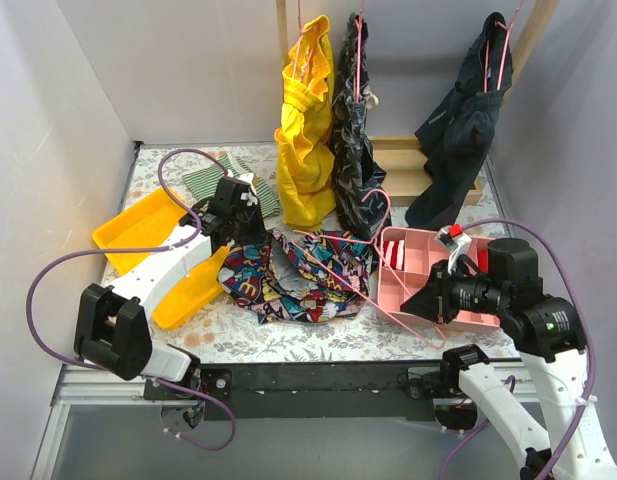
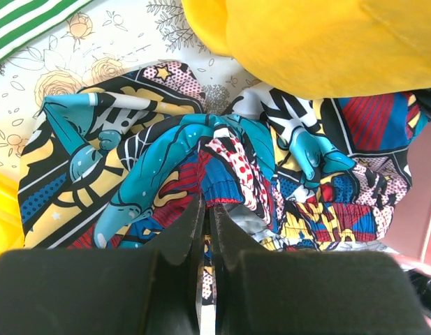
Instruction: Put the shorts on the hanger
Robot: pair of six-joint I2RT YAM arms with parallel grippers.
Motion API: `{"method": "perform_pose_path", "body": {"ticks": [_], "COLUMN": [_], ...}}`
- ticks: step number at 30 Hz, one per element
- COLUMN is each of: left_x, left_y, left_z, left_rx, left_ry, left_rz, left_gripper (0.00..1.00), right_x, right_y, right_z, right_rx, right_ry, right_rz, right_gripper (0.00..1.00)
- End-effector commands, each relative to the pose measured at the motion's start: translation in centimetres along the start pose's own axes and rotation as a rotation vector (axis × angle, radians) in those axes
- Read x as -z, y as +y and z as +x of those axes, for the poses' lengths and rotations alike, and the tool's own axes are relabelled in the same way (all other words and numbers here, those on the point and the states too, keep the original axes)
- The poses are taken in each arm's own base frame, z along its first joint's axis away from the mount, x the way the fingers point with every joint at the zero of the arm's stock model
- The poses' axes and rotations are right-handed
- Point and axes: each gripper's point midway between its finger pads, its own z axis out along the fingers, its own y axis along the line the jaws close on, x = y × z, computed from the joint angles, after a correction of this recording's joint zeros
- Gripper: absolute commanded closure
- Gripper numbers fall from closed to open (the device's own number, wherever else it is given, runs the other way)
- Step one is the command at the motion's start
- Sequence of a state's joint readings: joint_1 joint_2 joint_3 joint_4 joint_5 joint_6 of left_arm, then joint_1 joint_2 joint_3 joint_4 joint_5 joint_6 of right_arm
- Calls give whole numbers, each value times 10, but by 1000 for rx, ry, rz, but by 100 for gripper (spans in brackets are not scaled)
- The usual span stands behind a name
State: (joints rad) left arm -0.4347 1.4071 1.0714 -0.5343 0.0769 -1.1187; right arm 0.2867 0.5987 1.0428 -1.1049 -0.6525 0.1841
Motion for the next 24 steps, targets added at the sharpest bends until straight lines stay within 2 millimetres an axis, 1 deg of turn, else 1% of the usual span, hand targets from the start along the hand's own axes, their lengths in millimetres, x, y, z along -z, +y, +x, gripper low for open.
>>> {"method": "perform_pose_path", "body": {"ticks": [1,5,8,9,11,12,13,14,15,17,18,19,20,21,22,24], "left_x": [23,22,28,28,30,31,32,33,36,39,43,45,47,53,56,61], "left_y": [-12,-12,-15,-14,-14,-14,-14,-14,-15,-15,-17,-18,-20,-21,-20,-22], "left_z": [-23,-23,-23,-22,-21,-22,-22,-24,-25,-24,-26,-24,-23,-24,-22,-20], "left_rx": [-33,-41,-44,-45,-50,-52,-53,-56,-58,-64,-67,-69,-70,-73,-79,-88], "left_ry": [-73,-64,-69,-69,-70,-69,-67,-75,-80,-76,-82,-77,-76,-85,-81,-80], "left_rz": [40,40,54,52,53,52,51,50,50,51,63,67,76,85,82,92], "left_gripper": [100,100,100,100,100,100,100,100,100,100,100,100,100,100,100,100], "right_x": [-10,-18,-24,-25,-31,-34,-41,-44,-49,-56,-59,-63,-63,-64,-65,-65], "right_y": [8,4,-1,1,-2,1,-5,-5,2,-2,3,-2,0,3,5,14], "right_z": [-18,-19,-18,-18,-16,-14,-10,-7,-4,-5,-3,-7,-11,-12,-19,-24], "right_rx": [71,76,78,84,73,87,81,83,91,93,108,116,126,143,158,184], "right_ry": [-38,-12,8,13,23,31,45,58,67,64,70,58,45,41,16,-1], "right_rz": [-90,-91,-75,-86,-76,-89,-66,-64,-87,-47,-50,-12,-3,-4,0,-36], "right_gripper": [99,99,99,99,99,99,99,99,99,99,99,99,99,99,99,99]}}
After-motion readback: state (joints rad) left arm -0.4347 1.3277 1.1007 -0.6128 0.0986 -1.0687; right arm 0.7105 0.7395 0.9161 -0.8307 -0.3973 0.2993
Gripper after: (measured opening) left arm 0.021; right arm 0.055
